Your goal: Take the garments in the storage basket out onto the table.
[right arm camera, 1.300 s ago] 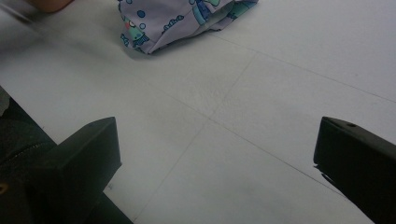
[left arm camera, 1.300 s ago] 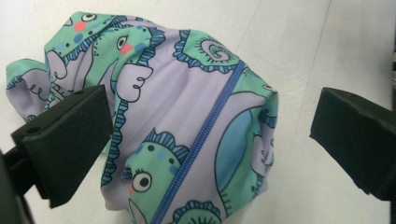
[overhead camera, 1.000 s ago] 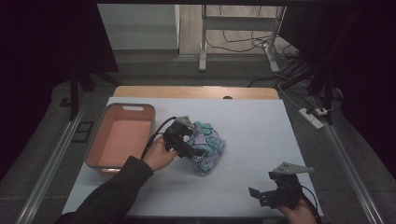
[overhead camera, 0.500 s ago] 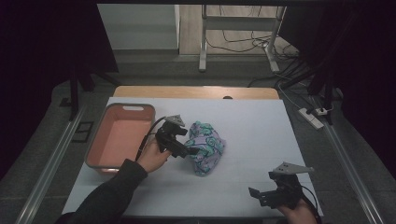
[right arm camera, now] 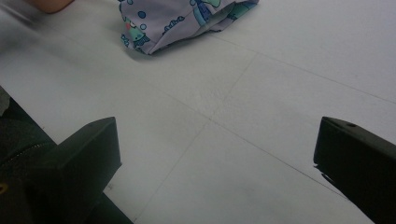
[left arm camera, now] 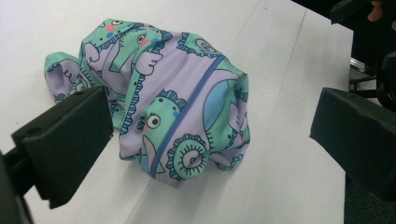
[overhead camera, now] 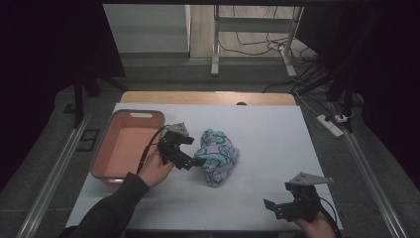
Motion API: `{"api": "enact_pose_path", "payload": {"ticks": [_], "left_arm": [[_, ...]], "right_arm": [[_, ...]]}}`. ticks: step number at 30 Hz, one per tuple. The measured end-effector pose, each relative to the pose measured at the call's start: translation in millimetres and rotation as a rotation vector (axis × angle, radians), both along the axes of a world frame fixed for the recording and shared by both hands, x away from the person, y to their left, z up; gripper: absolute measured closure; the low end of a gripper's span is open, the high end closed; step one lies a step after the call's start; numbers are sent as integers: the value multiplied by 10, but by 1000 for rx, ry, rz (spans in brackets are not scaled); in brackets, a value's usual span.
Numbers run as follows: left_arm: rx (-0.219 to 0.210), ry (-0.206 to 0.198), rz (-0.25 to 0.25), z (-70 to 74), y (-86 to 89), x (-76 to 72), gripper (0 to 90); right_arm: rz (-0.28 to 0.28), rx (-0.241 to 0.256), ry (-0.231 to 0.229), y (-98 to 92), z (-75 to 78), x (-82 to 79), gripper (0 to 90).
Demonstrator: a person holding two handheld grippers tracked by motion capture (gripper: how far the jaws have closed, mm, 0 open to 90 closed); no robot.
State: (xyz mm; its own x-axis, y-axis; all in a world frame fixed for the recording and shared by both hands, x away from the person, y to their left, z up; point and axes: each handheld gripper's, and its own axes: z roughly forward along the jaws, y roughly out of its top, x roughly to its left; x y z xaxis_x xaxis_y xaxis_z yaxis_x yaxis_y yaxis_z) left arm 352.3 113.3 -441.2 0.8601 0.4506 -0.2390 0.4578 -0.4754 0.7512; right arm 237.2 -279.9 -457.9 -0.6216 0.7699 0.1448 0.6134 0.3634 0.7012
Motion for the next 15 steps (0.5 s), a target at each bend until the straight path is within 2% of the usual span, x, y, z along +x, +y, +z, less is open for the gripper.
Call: {"api": "enact_pose_path", "payload": {"ticks": [3, 5, 9, 15], "left_arm": [[-16, 14, -29, 0, 21, -8, 0], [-12, 16, -41, -5, 31, -23, 0], [-6, 8, -43, -9, 56, -64, 0], [-30, 17, -33, 9, 121, -123, 0]], "right_arm": [[0, -1, -1, 0, 0, 0, 8], [1, -3, 0, 0, 1, -1, 8], [4, -4, 0, 1, 2, -2, 8], [3, -3, -4, 5, 1, -4, 8]]}}
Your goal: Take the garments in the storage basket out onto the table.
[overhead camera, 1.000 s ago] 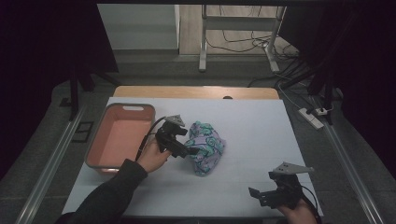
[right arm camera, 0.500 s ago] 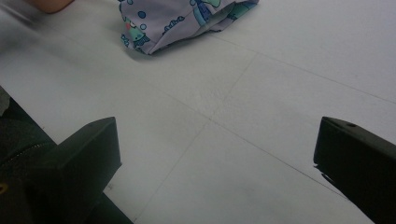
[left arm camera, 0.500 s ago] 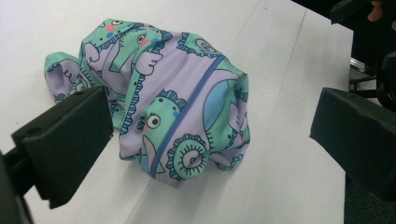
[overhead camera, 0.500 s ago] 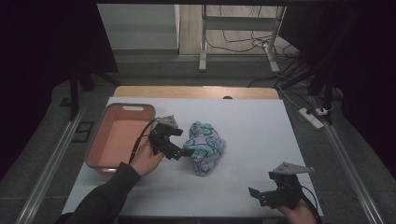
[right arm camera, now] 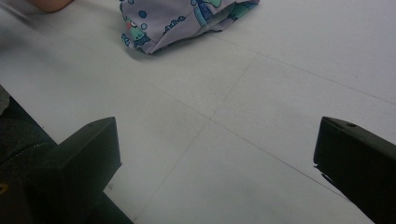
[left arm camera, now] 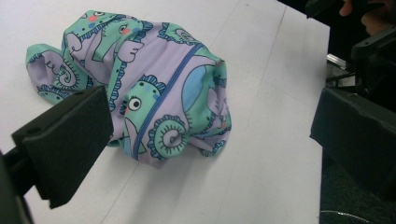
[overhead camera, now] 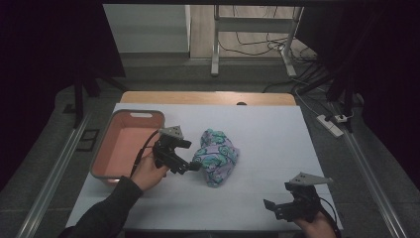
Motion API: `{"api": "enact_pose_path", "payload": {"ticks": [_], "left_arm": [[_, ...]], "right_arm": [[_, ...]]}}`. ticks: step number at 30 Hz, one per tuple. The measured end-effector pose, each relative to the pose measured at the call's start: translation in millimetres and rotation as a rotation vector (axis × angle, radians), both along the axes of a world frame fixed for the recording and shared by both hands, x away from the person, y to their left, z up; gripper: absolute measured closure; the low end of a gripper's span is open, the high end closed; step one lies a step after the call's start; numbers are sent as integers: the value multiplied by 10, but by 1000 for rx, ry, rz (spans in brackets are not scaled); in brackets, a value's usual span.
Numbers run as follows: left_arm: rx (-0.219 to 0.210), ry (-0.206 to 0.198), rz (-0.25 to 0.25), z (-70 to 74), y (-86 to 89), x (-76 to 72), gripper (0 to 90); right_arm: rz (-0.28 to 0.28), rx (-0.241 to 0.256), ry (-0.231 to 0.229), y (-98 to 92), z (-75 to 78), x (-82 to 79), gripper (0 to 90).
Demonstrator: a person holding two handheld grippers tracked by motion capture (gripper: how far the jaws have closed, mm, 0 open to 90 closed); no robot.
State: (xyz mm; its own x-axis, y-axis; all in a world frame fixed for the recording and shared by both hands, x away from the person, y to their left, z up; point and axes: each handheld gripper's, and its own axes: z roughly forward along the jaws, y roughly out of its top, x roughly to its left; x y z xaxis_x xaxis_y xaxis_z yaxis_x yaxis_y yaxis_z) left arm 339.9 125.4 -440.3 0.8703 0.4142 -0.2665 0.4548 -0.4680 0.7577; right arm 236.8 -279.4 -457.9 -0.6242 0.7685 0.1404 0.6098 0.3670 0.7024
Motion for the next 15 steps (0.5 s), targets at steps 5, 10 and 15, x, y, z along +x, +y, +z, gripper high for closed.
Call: {"api": "enact_pose_path", "payload": {"ticks": [5, 10, 15], "left_arm": [[-14, -3, 9, 20, 52, -50, 0], [-16, -8, 18, 19, 97, -93, 0], [2, -15, 33, 8, 140, -130, 0]], "right_arm": [[1, 0, 0, 2, 0, 0, 8], [2, 0, -1, 1, 0, -1, 8], [4, -2, -3, 2, 0, -1, 8]]}}
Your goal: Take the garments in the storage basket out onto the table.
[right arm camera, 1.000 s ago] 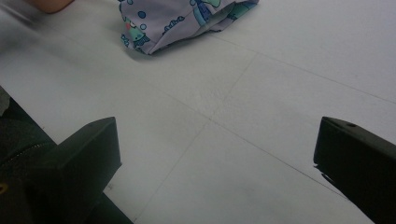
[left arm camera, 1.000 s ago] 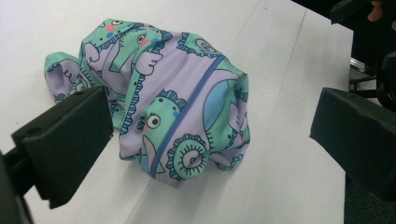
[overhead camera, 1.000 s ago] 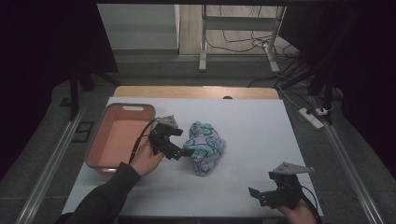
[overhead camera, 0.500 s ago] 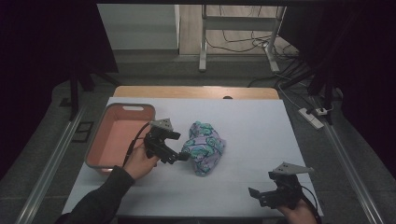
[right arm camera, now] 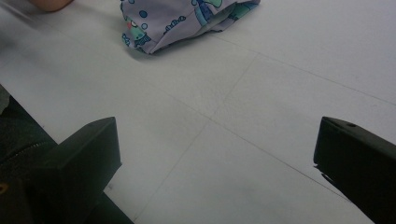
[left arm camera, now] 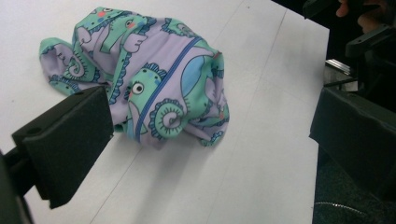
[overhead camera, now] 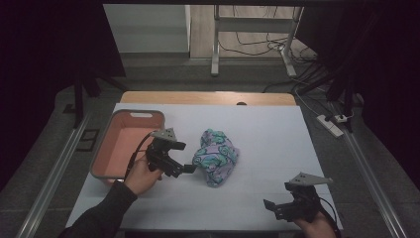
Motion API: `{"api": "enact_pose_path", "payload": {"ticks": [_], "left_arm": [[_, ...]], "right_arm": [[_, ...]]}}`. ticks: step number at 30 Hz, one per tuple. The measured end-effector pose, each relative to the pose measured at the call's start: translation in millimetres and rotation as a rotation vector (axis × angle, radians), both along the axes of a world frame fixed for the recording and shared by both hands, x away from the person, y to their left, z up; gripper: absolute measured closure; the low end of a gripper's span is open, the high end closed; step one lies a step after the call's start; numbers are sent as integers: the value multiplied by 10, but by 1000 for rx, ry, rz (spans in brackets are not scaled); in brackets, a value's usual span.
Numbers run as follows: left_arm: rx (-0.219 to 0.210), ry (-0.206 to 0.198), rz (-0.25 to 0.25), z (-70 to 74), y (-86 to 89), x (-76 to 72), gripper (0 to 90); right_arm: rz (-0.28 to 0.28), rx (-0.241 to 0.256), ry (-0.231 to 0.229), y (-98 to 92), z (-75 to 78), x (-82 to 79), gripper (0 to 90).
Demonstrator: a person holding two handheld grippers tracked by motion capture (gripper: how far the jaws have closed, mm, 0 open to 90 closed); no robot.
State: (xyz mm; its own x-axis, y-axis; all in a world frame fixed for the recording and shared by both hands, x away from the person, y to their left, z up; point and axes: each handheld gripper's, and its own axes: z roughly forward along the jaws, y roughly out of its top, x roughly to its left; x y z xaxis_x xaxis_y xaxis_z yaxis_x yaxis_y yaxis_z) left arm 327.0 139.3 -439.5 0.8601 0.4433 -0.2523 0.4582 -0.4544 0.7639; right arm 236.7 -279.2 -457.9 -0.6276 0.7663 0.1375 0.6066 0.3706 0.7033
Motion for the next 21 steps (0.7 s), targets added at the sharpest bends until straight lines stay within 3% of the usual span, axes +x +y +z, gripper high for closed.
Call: {"api": "enact_pose_path", "payload": {"ticks": [6, 11, 21], "left_arm": [[25, -17, 24, -5, 65, -56, 0], [7, 11, 47, -15, 137, -98, 0], [12, -3, 79, 3, 286, -210, 0]], "right_arm": [[1, 0, -1, 1, 0, 0, 8], [0, -3, -1, 3, 1, -1, 8], [0, -4, 1, 5, 2, -3, 8]]}}
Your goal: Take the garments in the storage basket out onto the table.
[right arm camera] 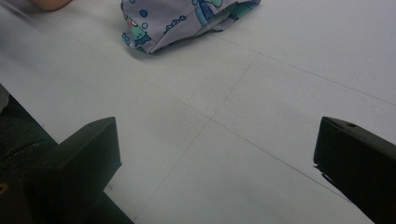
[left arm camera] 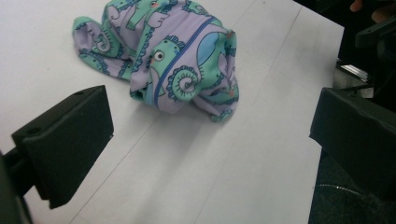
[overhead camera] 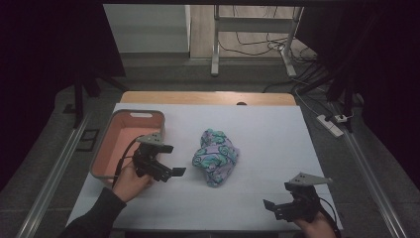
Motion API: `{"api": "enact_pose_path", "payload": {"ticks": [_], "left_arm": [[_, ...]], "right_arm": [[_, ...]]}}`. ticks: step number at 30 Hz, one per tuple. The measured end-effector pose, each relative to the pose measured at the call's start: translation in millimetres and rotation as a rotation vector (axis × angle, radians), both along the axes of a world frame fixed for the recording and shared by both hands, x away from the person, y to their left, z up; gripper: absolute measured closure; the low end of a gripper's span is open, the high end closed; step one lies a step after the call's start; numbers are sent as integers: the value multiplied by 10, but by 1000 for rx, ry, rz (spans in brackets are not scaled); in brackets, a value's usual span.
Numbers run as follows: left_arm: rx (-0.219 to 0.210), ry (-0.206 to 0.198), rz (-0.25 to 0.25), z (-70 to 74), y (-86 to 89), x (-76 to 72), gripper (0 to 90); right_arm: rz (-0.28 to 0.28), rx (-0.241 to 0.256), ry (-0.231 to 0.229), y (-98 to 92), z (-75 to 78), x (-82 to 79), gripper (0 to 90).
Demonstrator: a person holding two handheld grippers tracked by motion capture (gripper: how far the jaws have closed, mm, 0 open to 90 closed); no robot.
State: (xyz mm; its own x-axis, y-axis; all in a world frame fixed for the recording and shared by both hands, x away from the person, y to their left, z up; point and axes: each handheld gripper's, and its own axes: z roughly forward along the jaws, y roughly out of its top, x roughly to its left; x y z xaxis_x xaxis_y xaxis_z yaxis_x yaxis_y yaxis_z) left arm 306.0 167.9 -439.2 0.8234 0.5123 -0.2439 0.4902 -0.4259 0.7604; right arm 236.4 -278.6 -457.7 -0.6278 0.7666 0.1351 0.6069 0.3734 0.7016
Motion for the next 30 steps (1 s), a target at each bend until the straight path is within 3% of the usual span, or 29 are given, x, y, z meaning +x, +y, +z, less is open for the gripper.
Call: {"api": "enact_pose_path", "payload": {"ticks": [30], "left_arm": [[-7, -11, 105, -59, 466, -349, 0]], "right_arm": [[0, 0, 3, 1, -1, 3, 8]]}}
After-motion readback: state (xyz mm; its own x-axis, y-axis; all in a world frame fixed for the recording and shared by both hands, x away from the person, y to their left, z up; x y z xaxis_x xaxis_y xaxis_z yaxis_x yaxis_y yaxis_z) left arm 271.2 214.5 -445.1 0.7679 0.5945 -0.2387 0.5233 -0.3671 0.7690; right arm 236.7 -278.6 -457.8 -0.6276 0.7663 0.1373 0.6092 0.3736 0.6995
